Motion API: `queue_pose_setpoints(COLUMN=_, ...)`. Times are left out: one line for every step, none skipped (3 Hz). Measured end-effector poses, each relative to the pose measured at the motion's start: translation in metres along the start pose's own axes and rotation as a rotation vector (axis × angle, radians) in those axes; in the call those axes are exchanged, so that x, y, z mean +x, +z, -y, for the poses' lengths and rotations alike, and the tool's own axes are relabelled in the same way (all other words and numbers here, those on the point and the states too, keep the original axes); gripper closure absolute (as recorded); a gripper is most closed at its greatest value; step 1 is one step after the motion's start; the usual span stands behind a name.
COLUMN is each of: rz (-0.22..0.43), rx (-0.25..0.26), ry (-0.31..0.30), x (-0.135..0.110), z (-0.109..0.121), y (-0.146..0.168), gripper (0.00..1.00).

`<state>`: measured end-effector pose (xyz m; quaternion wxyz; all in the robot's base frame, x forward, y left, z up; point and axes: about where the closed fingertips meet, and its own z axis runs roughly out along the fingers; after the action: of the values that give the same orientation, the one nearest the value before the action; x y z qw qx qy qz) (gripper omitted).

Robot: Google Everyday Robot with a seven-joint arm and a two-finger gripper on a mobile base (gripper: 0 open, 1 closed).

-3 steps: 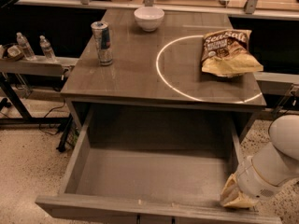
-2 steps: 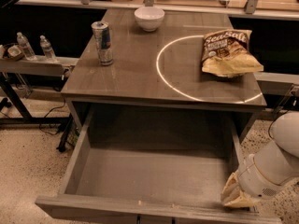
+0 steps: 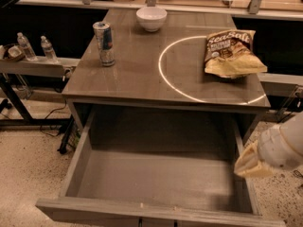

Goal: Open top drawer

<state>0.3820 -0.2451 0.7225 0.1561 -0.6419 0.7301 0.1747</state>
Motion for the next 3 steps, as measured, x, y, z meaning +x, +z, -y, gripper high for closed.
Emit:
queue_pose_setpoints(rz=-0.032, rx=0.218, ry=-0.007, x=0.000, z=0.049, y=-0.107, gripper=1.00)
queue_pose_setpoints(rz=-0.079, rx=0.428, ry=-0.027, x=-0.011, z=0.074, y=-0.218, gripper=1.00)
queue_pose_setpoints(rz=-0.084, rx=0.549, ry=-0.030, x=-0.021, z=0.071, y=-0.280, gripper=1.00)
